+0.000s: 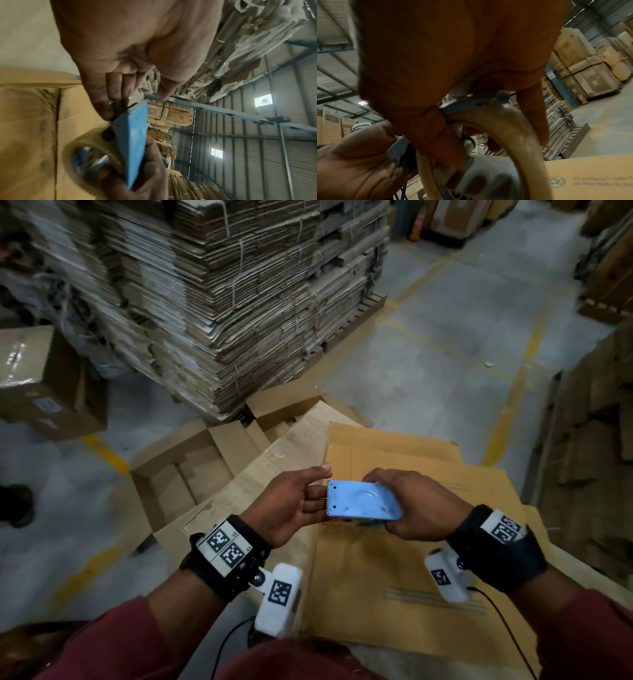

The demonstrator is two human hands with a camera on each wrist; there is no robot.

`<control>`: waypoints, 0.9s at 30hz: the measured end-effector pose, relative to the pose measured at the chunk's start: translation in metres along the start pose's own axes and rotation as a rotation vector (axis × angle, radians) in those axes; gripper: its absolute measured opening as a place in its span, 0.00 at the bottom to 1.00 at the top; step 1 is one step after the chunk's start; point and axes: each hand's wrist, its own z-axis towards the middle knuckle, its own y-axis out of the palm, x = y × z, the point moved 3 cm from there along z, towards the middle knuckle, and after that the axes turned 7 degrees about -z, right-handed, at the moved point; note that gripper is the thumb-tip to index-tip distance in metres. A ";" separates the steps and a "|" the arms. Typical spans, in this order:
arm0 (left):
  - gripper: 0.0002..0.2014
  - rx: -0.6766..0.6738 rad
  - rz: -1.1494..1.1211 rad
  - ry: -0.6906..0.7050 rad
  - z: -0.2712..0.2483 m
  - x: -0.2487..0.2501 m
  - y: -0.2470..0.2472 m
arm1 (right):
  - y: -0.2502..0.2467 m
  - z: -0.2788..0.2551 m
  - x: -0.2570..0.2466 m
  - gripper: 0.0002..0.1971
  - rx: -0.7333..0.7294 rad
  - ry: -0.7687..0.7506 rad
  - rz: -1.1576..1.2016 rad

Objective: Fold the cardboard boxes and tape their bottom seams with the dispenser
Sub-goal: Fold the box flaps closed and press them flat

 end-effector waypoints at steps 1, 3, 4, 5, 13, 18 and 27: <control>0.19 0.020 -0.027 0.009 -0.001 -0.003 -0.002 | 0.001 -0.001 0.000 0.30 0.023 -0.008 0.049; 0.16 0.048 -0.080 0.033 -0.004 -0.009 -0.003 | 0.000 -0.004 -0.003 0.29 0.078 -0.030 0.118; 0.16 0.054 -0.096 0.044 -0.005 -0.012 -0.003 | -0.002 -0.005 -0.005 0.28 0.101 -0.041 0.144; 0.17 0.058 -0.109 0.051 -0.007 -0.015 -0.002 | -0.002 -0.006 -0.007 0.28 0.116 -0.048 0.161; 0.16 0.077 -0.187 0.035 -0.013 -0.025 -0.001 | -0.004 -0.012 -0.010 0.27 0.171 -0.078 0.203; 0.15 0.086 -0.140 0.028 -0.014 -0.029 -0.002 | -0.002 -0.016 -0.006 0.28 0.177 -0.088 0.207; 0.10 0.128 -0.032 0.020 -0.010 -0.031 -0.001 | -0.004 -0.016 -0.008 0.29 0.165 -0.083 0.204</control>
